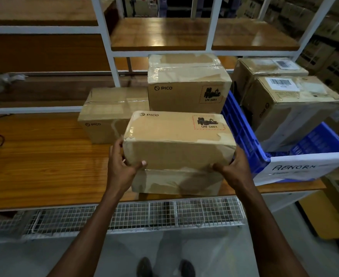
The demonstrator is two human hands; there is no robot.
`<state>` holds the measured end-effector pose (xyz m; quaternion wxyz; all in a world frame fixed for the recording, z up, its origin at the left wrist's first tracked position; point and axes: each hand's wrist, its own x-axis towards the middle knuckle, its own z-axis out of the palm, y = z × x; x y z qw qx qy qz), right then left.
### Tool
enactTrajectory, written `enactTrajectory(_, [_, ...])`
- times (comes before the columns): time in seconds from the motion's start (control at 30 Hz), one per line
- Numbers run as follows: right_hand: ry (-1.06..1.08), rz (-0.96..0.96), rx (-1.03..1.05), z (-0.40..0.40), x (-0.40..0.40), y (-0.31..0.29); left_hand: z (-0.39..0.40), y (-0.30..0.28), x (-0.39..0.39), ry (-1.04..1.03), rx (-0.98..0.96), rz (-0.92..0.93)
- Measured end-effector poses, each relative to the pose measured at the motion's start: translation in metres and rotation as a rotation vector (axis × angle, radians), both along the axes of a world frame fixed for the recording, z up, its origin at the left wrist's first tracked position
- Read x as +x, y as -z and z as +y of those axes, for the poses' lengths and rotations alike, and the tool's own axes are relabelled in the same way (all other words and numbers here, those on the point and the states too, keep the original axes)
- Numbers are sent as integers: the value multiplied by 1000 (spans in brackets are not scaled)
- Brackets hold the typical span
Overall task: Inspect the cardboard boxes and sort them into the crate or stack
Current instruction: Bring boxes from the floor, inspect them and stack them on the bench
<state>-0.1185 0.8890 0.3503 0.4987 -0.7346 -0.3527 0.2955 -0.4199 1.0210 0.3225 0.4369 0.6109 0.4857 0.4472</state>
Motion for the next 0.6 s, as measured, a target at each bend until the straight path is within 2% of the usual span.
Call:
enactTrajectory(0.33, [-51,-6,7,-18,-9,19,-20,22,-8,36,-59,-34])
enactTrajectory(0.47, [-99,174,-19,-22,-7,21,-24,19,-14,112,-108,-60])
enactTrajectory(0.6, [-231,343,-138,-25,1,8,-19,11,-22,175,-208,-54])
